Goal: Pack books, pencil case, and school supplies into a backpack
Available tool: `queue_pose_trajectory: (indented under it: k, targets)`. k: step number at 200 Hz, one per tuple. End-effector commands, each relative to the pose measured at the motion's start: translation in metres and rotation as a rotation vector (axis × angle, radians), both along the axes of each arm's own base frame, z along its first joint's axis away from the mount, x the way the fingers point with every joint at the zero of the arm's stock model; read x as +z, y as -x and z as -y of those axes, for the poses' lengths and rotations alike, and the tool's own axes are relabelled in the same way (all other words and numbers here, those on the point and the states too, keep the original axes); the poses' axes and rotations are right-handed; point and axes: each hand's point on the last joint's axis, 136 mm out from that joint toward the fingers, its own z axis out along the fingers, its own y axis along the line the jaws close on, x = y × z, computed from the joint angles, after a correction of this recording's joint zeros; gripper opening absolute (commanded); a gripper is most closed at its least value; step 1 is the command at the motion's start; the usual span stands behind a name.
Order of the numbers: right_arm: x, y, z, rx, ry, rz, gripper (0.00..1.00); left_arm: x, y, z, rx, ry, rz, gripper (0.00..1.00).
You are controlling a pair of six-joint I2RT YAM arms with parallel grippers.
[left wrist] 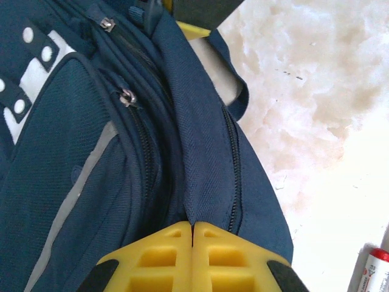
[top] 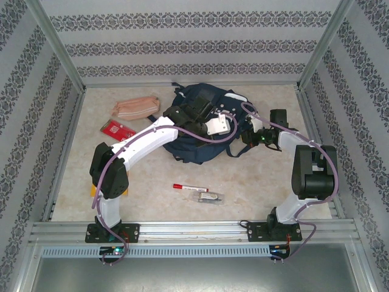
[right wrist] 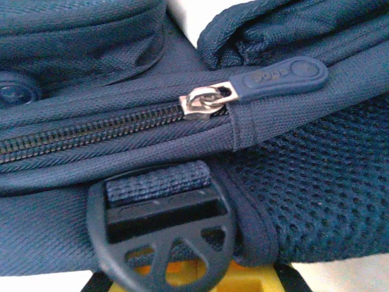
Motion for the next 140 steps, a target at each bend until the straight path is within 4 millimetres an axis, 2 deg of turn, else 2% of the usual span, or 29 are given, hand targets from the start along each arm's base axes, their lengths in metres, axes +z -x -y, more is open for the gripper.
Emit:
queue_pose_trajectory:
  k: [1, 32, 70, 83, 92, 97, 121, 140]
  targets:
    - [0.027, 0.013, -0.012, 0.068, -0.097, 0.02, 0.0, 0.025, -0.015, 0.002, 0.033, 0.058, 0.042, 0.0]
    - [0.047, 0.03, -0.019, 0.111, -0.152, -0.034, 0.0, 0.022, -0.024, 0.004, 0.051, 0.071, 0.046, 0.0]
    - [0.049, 0.03, -0.018, 0.096, -0.152, -0.038, 0.0, 0.019, -0.026, 0.01, 0.05, 0.095, 0.032, 0.0]
    - [0.041, 0.027, -0.01, 0.058, -0.096, -0.034, 0.0, 0.019, -0.023, 0.012, 0.034, 0.101, 0.024, 0.0]
    - [0.03, 0.021, 0.002, -0.001, -0.023, -0.031, 0.18, 0.02, -0.022, 0.011, 0.034, 0.102, 0.018, 0.0]
    - [0.025, 0.017, 0.009, -0.04, 0.009, -0.032, 0.25, 0.02, -0.02, 0.01, 0.032, 0.103, 0.013, 0.0]
    - [0.019, 0.002, 0.022, -0.119, -0.01, -0.07, 0.33, 0.028, -0.012, 0.012, 0.016, 0.135, -0.011, 0.0]
    - [0.011, 0.001, 0.018, -0.111, -0.068, -0.158, 0.35, 0.034, -0.008, 0.014, 0.004, 0.166, -0.025, 0.0]
